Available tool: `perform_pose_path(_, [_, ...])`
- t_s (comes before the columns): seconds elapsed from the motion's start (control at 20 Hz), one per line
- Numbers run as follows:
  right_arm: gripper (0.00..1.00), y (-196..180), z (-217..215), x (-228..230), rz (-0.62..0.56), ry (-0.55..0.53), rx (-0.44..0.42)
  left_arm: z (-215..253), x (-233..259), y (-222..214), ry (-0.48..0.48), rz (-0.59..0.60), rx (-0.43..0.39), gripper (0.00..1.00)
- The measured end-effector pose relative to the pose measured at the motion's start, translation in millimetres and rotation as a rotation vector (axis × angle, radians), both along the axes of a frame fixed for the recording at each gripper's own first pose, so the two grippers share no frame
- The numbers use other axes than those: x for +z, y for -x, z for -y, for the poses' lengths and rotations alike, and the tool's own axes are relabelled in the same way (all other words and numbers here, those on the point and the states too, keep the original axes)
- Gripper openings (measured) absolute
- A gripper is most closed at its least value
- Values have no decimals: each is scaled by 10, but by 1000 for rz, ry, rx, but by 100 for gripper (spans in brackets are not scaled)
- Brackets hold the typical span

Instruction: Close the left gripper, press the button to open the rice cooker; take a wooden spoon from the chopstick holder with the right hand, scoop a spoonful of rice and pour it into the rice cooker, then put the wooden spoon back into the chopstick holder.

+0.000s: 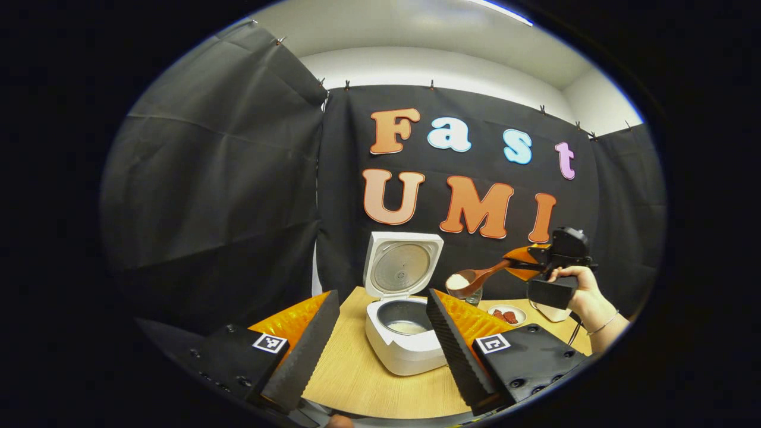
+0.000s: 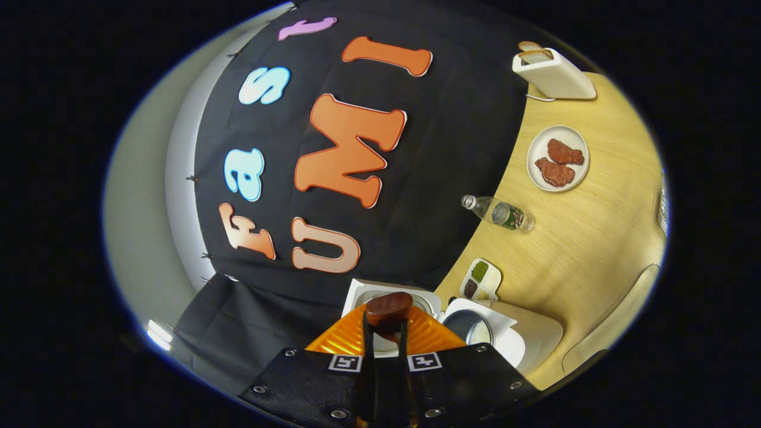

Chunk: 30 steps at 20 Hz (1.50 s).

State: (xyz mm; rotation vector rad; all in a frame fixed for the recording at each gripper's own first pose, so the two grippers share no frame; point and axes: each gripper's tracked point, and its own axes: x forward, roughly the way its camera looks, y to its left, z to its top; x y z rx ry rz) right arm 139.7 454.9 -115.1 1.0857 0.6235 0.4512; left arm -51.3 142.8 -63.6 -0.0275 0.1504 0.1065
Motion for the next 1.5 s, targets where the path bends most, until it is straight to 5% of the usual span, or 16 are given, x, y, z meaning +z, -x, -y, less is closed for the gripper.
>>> perform_pose_path(0.5, [13, -63, -380, -289, 100, 215, 65, -50, -143, -55, 21, -28, -5, 99])
perform_pose_path(1.5, [13, -56, -600, -297, 245, 392, 139, -76, -307, -239, 5, -69, -34, 99])
